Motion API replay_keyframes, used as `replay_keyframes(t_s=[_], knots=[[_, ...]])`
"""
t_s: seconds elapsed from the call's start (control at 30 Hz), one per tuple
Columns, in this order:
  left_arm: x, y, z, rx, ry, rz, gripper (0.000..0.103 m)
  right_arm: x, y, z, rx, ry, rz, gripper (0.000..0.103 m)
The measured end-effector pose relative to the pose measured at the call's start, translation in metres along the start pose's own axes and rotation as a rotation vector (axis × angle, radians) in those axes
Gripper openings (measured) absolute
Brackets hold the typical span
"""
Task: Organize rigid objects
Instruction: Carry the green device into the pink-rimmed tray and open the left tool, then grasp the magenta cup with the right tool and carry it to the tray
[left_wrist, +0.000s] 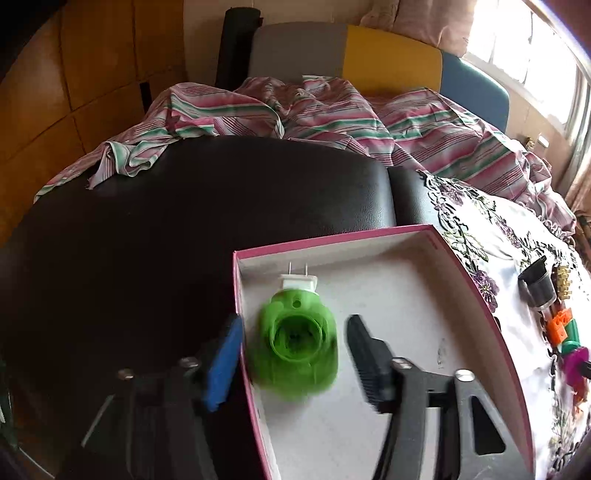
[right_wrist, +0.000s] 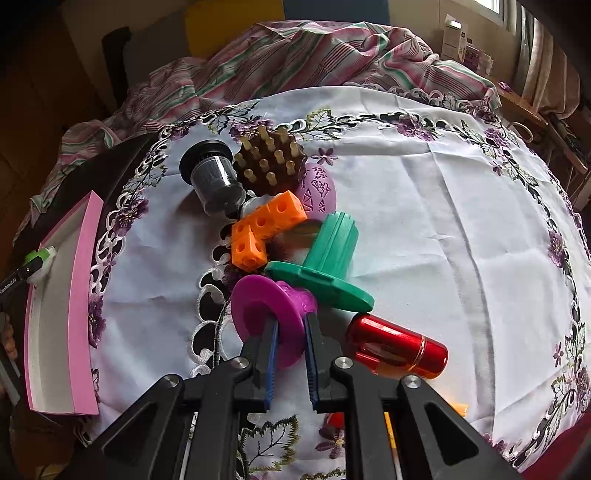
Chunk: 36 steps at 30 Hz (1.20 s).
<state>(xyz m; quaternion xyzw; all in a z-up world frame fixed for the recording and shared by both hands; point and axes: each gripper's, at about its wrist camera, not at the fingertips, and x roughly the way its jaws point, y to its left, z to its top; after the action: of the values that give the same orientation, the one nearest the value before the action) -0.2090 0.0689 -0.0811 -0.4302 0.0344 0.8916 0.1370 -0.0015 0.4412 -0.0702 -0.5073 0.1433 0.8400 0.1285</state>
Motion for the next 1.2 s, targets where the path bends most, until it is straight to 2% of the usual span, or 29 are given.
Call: replay_keyframes(t_s=[0.07, 0.23, 0.33, 0.43, 0.67, 0.97, 1.2], knots=[[-0.006, 0.002, -0.002, -0.002, -0.020, 0.015, 0.073, 0.001, 0.001, 0.000, -0.006, 0.004, -0.003, 0.012], [-0.031, 0.007, -0.018, -0.004, -0.038, 0.032, 0.073, 0.001, 0.003, 0.000, -0.013, 0.006, -0.008, 0.012], [-0.050, 0.008, -0.035, -0.031, -0.036, 0.016, 0.073, 0.001, 0.004, 0.000, -0.022, 0.000, -0.012, 0.012], [-0.068, 0.002, -0.053, -0.026, -0.052, 0.032, 0.074, -0.001, 0.005, 0.000, -0.027, -0.010, -0.010, 0.012], [-0.099, -0.025, -0.081, 0.012, -0.065, 0.019, 0.077, -0.004, 0.012, -0.001, -0.055, -0.024, 0.002, 0.012], [-0.111, -0.033, -0.091, 0.014, -0.060, 0.013, 0.077, -0.013, 0.028, -0.004, -0.115, -0.062, 0.055, 0.012], [-0.116, -0.028, -0.095, -0.007, -0.063, 0.025, 0.077, -0.023, 0.049, -0.007, -0.151, -0.081, 0.134, 0.012]])
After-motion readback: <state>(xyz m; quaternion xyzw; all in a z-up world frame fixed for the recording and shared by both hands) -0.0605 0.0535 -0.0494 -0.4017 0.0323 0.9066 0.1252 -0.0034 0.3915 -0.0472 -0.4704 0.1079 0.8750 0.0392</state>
